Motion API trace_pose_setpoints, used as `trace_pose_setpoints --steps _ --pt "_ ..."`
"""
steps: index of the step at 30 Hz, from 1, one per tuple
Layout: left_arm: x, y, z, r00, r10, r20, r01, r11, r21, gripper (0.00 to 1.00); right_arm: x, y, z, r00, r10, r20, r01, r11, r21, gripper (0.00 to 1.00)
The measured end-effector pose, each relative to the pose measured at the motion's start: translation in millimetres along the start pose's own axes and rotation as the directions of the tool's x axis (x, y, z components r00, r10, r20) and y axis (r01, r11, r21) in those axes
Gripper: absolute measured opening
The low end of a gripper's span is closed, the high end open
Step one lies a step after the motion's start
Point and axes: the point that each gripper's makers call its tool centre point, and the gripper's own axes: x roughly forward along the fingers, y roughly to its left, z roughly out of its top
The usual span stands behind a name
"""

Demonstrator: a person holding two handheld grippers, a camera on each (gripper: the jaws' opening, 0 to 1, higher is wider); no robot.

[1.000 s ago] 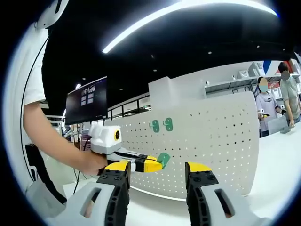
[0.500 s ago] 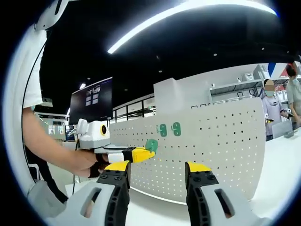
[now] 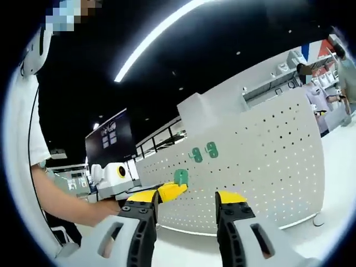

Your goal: Insert the hook assembly into the mounting plate slot until the hook locks in place.

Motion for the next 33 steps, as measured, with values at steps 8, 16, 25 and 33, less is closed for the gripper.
trace_pose_setpoints --steps 8,16,25,33 --pt "0.1 -11.0 -0.3 1.0 -0.009 0.003 0.009 1.0 -0.01 0.02 15.0 5.9 -1.9 1.0 0.015 0.001 -0.015 1.0 -0.003 0.31" --pt "0.5 -18.6 2.0 1.0 -0.016 0.009 0.016 1.0 -0.014 0.02 39.6 11.9 -1.5 1.0 0.03 0.009 -0.03 0.999 -0.024 0.21" --pt "-1.6 -19.2 5.1 1.0 -0.012 0.015 0.012 1.0 -0.011 0.02 53.5 14.4 -2.6 1.0 0.028 0.005 -0.028 1.0 -0.009 0.14" --pt "-3.7 -19.2 3.1 1.0 -0.004 0.01 0.004 1.0 -0.014 0.02 55.7 17.8 -4.6 1.0 0.021 0.002 -0.021 1.0 -0.021 0.03"
